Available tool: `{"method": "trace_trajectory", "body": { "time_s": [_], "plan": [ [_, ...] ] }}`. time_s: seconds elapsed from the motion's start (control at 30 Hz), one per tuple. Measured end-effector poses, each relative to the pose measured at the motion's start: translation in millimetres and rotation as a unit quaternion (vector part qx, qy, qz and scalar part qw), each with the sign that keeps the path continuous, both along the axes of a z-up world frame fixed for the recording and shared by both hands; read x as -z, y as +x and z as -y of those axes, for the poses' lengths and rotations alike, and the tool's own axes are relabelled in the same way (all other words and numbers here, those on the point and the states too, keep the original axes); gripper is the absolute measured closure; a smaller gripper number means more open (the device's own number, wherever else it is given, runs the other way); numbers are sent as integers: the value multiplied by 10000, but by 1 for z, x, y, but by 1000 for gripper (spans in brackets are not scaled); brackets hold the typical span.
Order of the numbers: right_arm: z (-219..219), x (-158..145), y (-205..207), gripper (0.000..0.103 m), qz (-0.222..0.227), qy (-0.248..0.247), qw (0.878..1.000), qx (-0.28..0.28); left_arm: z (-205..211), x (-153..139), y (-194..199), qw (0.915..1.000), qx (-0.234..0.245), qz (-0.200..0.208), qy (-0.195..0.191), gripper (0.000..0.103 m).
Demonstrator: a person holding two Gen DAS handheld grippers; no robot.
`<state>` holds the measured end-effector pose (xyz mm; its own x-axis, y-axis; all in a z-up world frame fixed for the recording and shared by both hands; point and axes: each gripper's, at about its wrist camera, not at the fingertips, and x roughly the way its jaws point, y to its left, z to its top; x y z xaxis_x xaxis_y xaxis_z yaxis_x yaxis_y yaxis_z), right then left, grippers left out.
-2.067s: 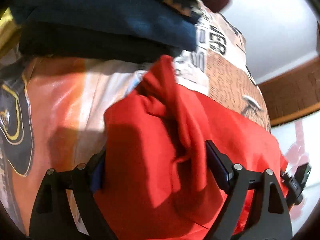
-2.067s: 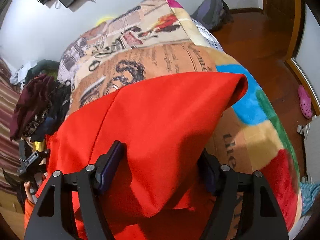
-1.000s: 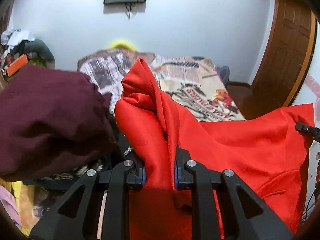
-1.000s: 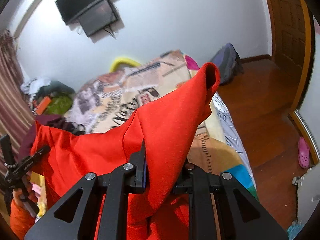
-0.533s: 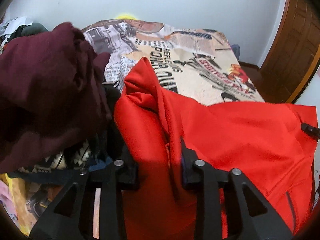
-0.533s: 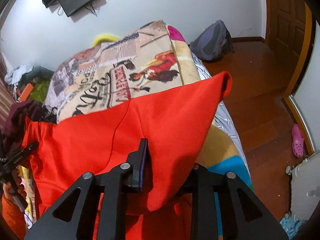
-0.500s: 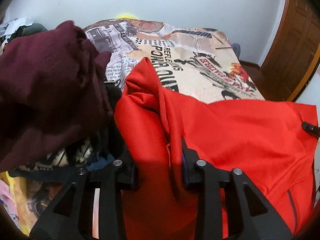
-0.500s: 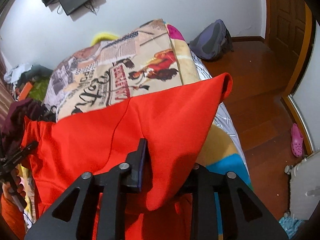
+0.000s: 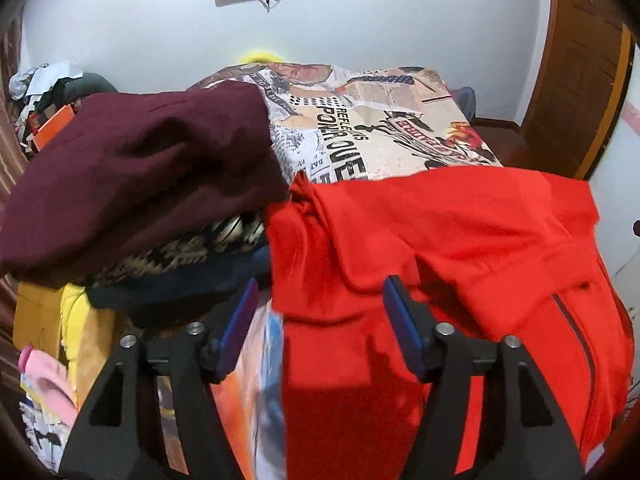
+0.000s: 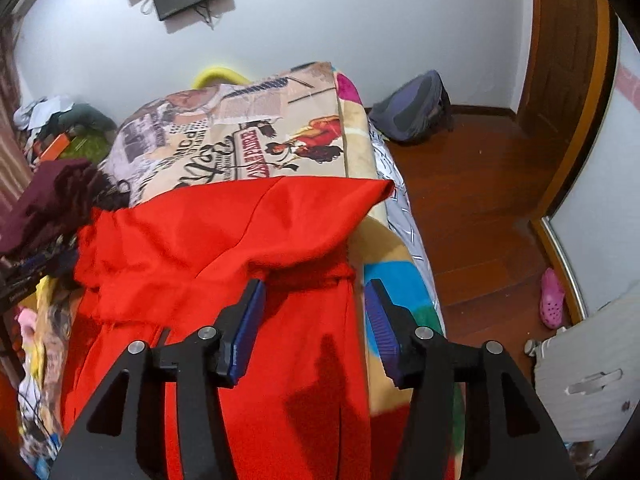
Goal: Fold large clothes
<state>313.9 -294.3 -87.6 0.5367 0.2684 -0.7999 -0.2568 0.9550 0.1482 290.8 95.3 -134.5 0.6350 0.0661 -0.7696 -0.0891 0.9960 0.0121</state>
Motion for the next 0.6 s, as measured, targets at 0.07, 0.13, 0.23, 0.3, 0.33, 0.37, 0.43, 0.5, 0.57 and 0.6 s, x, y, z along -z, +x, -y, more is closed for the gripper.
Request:
{"method": "trace_trajectory", "body": {
  "time_s": [0.07, 0.13, 0.23, 0.3, 0.33, 0.37, 0.43, 0.5, 0.57, 0.6],
  "plan": [
    [0, -4, -13, 43, 59, -50, 10000, -22, -4, -3, -17, 9999, 88, -38, -56, 37],
    [2, -6, -30, 43, 139, -87, 9999, -47, -8, -3, -34, 9997, 183, -114, -138, 36],
    [6, -3, -48, 43, 108, -59, 9999, -36, -15, 1, -61, 9992, 230, -237, -210, 36],
    [8, 3, -59, 43, 34, -33, 10000, 6, -19, 9, -74, 9989, 182, -358, -244, 36],
    [10, 6, -65, 43, -15, -21, 10000, 38, -21, 15, -81, 9985, 161, -433, -278, 36],
    [12, 10, -70, 43, -63, -11, 10000, 67, -23, 19, -86, 9981, 146, -501, -312, 36],
    [14, 18, -82, 43, -171, -11, 9998, 126, -28, 30, -98, 9971, 97, -641, -396, 36],
    [18, 30, -91, 43, -324, -17, 9993, 192, -32, 41, -108, 9954, 46, -795, -526, 36],
    [21, 44, -98, 43, -528, -52, 9982, 266, -36, 53, -116, 9929, -8, -976, -687, 36],
    [22, 51, -100, 43, -639, -70, 9975, 301, -37, 59, -119, 9915, -29, -1069, -736, 36]
  ]
}}
